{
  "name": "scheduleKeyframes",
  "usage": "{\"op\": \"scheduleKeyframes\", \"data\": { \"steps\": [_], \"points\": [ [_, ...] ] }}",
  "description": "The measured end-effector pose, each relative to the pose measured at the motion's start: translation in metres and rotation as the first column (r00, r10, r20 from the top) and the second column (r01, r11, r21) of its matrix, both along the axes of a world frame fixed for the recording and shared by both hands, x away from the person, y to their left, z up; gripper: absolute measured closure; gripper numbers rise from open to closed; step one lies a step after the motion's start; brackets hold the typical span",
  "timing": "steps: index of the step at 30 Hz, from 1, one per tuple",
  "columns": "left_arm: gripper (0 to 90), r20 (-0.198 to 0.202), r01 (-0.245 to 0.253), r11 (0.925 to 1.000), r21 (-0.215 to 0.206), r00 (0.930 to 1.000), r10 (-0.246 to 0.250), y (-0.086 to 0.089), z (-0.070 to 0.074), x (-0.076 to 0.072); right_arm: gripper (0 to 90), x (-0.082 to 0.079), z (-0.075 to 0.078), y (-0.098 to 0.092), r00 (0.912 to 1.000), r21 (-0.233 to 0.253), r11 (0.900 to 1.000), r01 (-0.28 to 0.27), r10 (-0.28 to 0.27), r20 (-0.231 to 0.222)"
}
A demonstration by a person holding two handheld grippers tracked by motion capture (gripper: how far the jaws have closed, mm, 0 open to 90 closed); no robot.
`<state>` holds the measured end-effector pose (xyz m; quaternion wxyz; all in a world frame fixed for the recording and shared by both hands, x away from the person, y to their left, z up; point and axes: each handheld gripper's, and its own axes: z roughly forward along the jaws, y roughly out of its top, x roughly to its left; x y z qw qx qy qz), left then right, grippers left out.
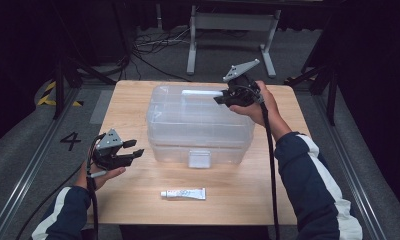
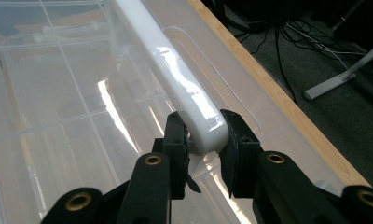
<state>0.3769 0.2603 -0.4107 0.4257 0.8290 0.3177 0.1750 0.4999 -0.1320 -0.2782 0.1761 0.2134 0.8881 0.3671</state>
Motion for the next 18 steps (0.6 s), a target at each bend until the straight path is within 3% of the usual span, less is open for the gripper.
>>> {"op": "scheduleKeyframes", "data": {
  "steps": [4, 9, 18],
  "points": [
    [66.7, 0.011, -0.003, 0.9996, -0.027, 0.9999, 0.004, -0.004, 0.004, 0.003, 74.0, 0.002, 0.002, 0.000, 0.9999, 0.006, 1.000, 0.010, -0.010, -0.009],
    [75.1, 0.032, 0.019, 0.9987, -0.048, 0.9993, -0.017, -0.010, 0.011, 0.006, 74.0, 0.004, 0.003, 0.000, 0.9998, 0.009, 1.000, 0.012, -0.012, -0.017],
    [86.5, 0.042, 0.026, 0.9985, -0.048, 0.9988, -0.024, -0.017, 0.012, 0.010, 73.9, 0.007, 0.005, -0.001, 0.9994, 0.018, 1.000, 0.017, -0.017, -0.029]
  ]
}}
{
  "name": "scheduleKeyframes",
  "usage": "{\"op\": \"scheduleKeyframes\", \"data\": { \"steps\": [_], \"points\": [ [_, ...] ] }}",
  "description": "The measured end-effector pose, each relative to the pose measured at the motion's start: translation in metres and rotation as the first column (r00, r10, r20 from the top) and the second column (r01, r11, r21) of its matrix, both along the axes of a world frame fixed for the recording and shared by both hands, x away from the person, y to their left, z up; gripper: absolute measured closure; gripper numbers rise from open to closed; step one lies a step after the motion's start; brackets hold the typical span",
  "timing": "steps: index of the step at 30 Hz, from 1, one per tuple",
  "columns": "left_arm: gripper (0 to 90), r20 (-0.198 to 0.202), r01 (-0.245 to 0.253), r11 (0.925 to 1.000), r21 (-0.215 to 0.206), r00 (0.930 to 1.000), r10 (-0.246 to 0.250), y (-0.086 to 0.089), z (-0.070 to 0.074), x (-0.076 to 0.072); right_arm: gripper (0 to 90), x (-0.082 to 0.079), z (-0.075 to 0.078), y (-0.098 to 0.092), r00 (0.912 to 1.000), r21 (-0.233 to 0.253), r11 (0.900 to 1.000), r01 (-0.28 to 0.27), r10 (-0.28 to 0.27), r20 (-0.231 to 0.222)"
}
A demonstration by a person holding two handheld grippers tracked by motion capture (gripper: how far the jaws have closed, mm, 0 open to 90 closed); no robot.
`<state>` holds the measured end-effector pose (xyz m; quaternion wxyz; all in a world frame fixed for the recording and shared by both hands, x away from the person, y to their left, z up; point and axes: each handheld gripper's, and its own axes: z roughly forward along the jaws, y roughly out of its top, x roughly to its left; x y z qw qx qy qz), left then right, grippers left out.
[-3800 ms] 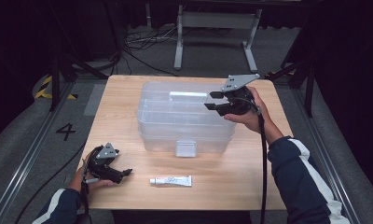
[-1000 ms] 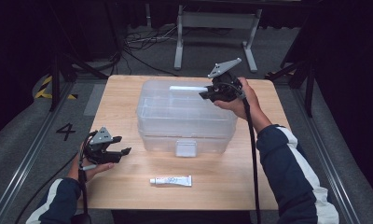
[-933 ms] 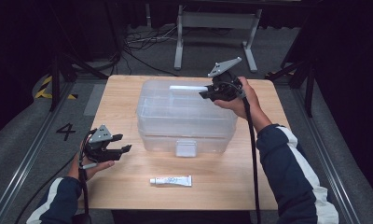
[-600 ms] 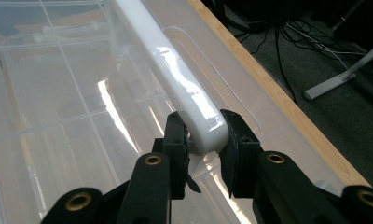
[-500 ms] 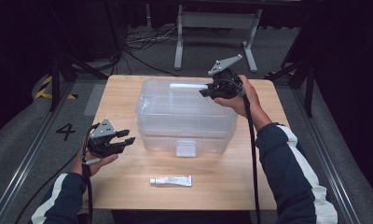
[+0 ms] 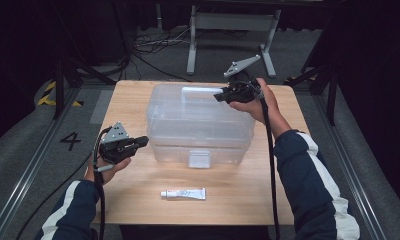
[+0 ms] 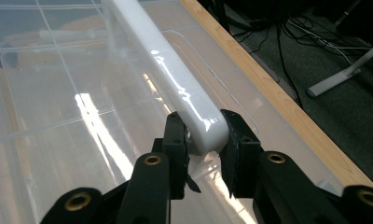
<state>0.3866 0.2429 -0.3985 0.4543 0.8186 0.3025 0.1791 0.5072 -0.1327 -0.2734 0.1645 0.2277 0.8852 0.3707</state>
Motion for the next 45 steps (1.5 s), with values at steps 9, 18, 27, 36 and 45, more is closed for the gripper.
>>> {"op": "scheduleKeyframes", "data": {
  "steps": [9, 18, 27, 36, 45],
  "points": [
    [89.7, 0.018, 0.000, 0.9999, -0.016, 0.9998, 0.001, -0.004, 0.002, 0.003, 73.8, 0.001, 0.000, 0.000, 1.0000, 0.001, 1.000, -0.002, 0.002, -0.002],
    [89.8, 0.021, 0.000, 1.0000, -0.008, 0.9998, 0.001, -0.006, 0.002, 0.004, 73.5, 0.000, 0.000, -0.001, 1.0000, 0.004, 1.000, 0.001, -0.001, -0.002],
    [89.8, 0.030, -0.001, 1.0000, -0.005, 0.9996, 0.001, -0.006, 0.002, 0.004, 63.1, -0.003, 0.001, -0.007, 0.9994, 0.013, 0.999, 0.031, -0.031, 0.014],
    [89.8, 0.037, -0.004, 1.0000, 0.009, 0.9993, 0.004, -0.006, 0.003, 0.003, 56.7, -0.021, 0.009, -0.043, 0.9928, 0.058, 0.996, 0.065, -0.071, 0.096],
    [89.8, 0.038, -0.004, 0.9999, 0.014, 0.9993, 0.003, -0.007, 0.003, 0.003, 48.6, -0.048, 0.000, -0.098, 0.9784, 0.141, 0.983, 0.116, -0.138, 0.154]
  ]
}}
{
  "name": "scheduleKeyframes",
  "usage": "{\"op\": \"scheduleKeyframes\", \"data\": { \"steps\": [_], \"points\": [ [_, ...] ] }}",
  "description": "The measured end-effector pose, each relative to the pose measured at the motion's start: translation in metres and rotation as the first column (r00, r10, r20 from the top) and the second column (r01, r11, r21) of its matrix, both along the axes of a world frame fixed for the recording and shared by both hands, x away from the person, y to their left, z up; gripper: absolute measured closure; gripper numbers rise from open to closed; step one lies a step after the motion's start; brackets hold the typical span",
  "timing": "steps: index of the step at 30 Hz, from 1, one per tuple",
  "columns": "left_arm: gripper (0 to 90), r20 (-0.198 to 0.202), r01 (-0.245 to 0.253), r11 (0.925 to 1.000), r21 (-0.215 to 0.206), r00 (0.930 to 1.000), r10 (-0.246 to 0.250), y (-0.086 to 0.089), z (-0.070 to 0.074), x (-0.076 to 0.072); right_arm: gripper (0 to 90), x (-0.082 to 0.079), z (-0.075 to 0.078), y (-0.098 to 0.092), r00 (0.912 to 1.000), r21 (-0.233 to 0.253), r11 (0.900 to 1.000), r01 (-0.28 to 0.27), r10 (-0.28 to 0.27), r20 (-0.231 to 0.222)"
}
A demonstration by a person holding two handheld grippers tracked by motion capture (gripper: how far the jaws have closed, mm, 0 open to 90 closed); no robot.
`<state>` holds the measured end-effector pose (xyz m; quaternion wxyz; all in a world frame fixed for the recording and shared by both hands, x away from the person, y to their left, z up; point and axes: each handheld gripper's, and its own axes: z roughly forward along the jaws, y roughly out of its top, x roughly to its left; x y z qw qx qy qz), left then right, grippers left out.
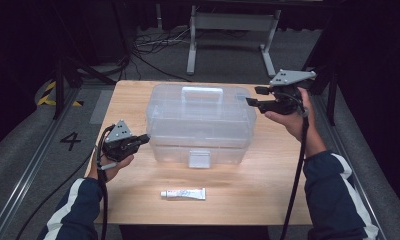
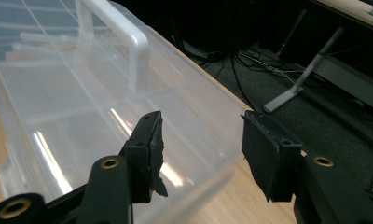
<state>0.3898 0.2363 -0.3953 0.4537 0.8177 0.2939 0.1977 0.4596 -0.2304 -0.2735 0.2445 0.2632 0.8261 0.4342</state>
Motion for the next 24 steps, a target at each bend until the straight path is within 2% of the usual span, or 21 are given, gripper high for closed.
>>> {"op": "scheduleKeyframes", "data": {
  "steps": [2, 5, 9, 12, 16, 18, 21, 24],
  "points": [
    [89.9, 0.000, 0.000, 1.0000, 0.004, 1.0000, 0.000, -0.001, 0.000, 0.000, 46.3, -0.009, -0.008, -0.017, 0.9998, -0.008, 1.000, 0.020, -0.020, 0.011],
    [89.8, 0.000, -0.003, 1.0000, 0.003, 1.0000, 0.003, 0.000, 0.001, 0.000, 45.3, -0.016, -0.015, -0.026, 0.9990, -0.021, 0.999, 0.037, -0.037, 0.025],
    [89.8, 0.000, -0.004, 1.0000, -0.002, 1.0000, 0.004, 0.000, 0.002, 0.000, 43.0, -0.030, -0.027, -0.041, 0.9974, -0.009, 0.999, 0.052, -0.051, 0.050],
    [89.9, 0.003, -0.005, 1.0000, 0.000, 1.0000, 0.005, 0.000, 0.004, 0.000, 42.5, -0.037, -0.037, -0.047, 0.9974, 0.000, 0.999, 0.049, -0.049, 0.053],
    [89.9, 0.008, -0.008, 1.0000, 0.000, 0.9999, 0.008, -0.001, 0.005, 0.000, 41.3, -0.039, -0.053, -0.048, 0.9989, -0.031, 0.999, 0.040, -0.039, 0.027],
    [89.8, 0.009, -0.006, 1.0000, 0.000, 0.9999, 0.006, -0.001, 0.006, 0.001, 40.8, -0.039, -0.062, -0.048, 0.9993, -0.025, 0.999, 0.036, -0.035, 0.008],
    [89.8, 0.012, -0.008, 1.0000, -0.005, 0.9999, 0.008, -0.001, 0.007, 0.001, 39.2, -0.040, -0.076, -0.046, 0.9997, -0.040, 0.999, 0.017, -0.018, -0.016],
    [89.8, 0.019, -0.007, 1.0000, -0.004, 0.9998, 0.007, -0.001, 0.009, 0.001, 37.9, -0.040, -0.086, -0.044, 0.9997, -0.063, 0.998, 0.014, -0.015, -0.020]
  ]
}}
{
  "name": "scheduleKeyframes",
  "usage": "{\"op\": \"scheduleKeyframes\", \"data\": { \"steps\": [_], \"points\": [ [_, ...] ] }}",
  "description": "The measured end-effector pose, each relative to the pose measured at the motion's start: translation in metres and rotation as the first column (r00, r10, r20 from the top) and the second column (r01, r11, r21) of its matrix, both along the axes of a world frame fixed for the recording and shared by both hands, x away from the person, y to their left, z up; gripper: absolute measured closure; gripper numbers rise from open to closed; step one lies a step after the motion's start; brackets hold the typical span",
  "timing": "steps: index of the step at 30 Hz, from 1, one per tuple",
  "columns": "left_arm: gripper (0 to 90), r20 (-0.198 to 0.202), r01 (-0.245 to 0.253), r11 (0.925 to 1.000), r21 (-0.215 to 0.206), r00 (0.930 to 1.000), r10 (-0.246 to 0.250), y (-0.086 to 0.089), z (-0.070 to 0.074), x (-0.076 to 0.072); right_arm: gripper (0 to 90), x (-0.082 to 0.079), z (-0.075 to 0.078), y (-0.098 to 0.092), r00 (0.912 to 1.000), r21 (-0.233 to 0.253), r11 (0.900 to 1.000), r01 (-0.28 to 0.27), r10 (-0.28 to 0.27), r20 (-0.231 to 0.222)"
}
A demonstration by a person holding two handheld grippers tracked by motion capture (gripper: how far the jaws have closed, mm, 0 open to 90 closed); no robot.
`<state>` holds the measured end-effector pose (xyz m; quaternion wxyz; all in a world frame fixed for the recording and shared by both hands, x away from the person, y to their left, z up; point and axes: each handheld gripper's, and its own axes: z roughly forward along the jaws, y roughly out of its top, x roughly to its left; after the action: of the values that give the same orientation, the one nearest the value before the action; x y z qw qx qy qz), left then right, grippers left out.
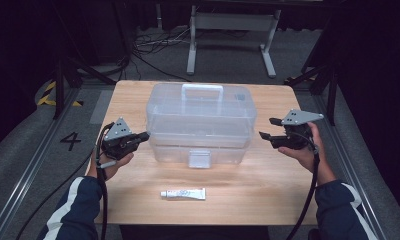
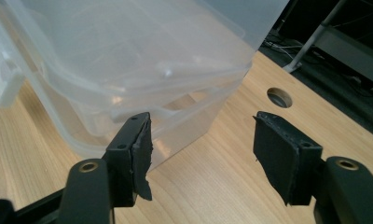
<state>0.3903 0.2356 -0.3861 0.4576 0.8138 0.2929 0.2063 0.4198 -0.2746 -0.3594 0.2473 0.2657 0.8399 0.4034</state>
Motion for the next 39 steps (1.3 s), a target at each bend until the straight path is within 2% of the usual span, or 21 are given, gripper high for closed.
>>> {"op": "scheduleKeyframes", "data": {
  "steps": [2, 5, 11, 17, 20, 25, 39],
  "points": [
    [89.9, 0.002, 0.001, 1.0000, 0.000, 1.0000, -0.001, 0.000, 0.001, 0.000, 37.6, 0.000, -0.006, 0.001, 0.9998, 0.019, 1.000, -0.015, 0.015, -0.011],
    [89.8, 0.004, 0.001, 1.0000, 0.000, 1.0000, -0.001, 0.000, 0.001, 0.000, 37.6, 0.000, -0.014, 0.005, 0.9994, 0.016, 0.999, -0.035, 0.035, -0.009],
    [89.8, 0.005, 0.000, 1.0000, 0.004, 1.0000, 0.000, 0.000, 0.002, 0.000, 38.0, 0.002, -0.020, 0.012, 0.9987, 0.026, 0.998, -0.052, 0.052, 0.003],
    [89.8, 0.005, 0.006, 1.0000, 0.001, 1.0000, -0.006, 0.000, 0.002, 0.000, 41.3, 0.003, -0.023, 0.019, 0.9980, 0.019, 0.999, -0.051, 0.050, 0.038],
    [89.8, 0.005, 0.005, 1.0000, 0.002, 1.0000, -0.005, 0.000, 0.002, 0.000, 45.2, 0.004, -0.024, 0.020, 0.9974, 0.033, 0.999, -0.043, 0.041, 0.059],
    [89.8, 0.009, 0.005, 1.0000, 0.002, 1.0000, -0.005, -0.001, 0.003, 0.000, 46.4, 0.004, -0.024, 0.019, 0.9964, 0.048, 0.998, -0.035, 0.031, 0.079],
    [88.2, 0.017, 0.008, 0.9999, -0.005, 0.9998, -0.008, -0.001, 0.005, -0.001, 54.7, -0.002, -0.024, 0.021, 0.9860, 0.051, 0.997, -0.051, 0.042, 0.162]
  ]
}}
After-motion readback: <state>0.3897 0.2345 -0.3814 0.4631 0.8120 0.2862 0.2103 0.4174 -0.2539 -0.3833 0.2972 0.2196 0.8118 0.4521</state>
